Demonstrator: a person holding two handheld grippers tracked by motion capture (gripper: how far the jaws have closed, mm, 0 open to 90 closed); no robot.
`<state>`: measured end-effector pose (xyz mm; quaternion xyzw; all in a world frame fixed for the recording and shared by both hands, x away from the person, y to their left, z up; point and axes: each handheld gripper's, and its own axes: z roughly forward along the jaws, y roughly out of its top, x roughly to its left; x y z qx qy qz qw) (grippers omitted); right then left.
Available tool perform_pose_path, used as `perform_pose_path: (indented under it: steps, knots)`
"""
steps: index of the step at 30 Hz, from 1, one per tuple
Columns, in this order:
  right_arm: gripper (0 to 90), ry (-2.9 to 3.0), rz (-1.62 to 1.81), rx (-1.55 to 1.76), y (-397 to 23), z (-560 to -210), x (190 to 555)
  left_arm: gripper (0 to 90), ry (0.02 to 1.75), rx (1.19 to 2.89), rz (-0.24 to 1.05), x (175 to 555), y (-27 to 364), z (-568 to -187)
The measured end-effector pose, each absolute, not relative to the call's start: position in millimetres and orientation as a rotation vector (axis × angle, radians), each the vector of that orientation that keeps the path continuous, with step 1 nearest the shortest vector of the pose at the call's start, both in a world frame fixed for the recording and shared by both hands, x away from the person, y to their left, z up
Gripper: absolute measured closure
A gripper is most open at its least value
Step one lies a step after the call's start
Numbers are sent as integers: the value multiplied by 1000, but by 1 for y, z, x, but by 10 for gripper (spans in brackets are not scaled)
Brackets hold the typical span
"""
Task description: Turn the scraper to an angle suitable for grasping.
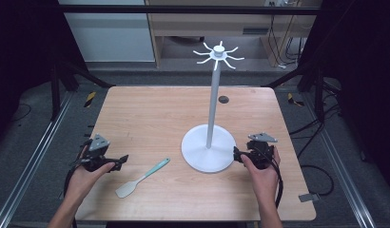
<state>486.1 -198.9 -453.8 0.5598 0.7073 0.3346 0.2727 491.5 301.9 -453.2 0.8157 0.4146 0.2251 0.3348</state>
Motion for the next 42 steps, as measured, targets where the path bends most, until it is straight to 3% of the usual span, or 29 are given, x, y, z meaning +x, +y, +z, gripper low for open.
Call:
perform_pose_path:
  steps: [7,11,14,18,19,23,25,28,42]
  knots:
    - [116,1887,906,1562,-218,-458,478,183,1064,2290,570,505,268,-444]
    - [118,1871,911,1604,-228,-459,476,345,1028,2335,549,510,251,-434]
    - [122,1870,908,1613,-229,-459,475,410,986,2385,532,516,237,-429]
    - [125,1868,910,1615,-229,-460,476,564,936,2444,514,524,219,-427]
    - [126,1880,911,1613,-228,-461,477,641,928,2454,495,526,216,-428]
    - [131,1898,920,1609,-229,-462,478,745,933,2490,446,534,203,-432]
    - [132,1908,920,1608,-229,-463,478,855,936,2507,420,536,196,-436]
    - [132,1915,920,1606,-229,-463,478,900,932,2530,377,536,188,-443]
    - [131,1942,918,1604,-226,-465,479,900,875,2580,293,527,171,-467]
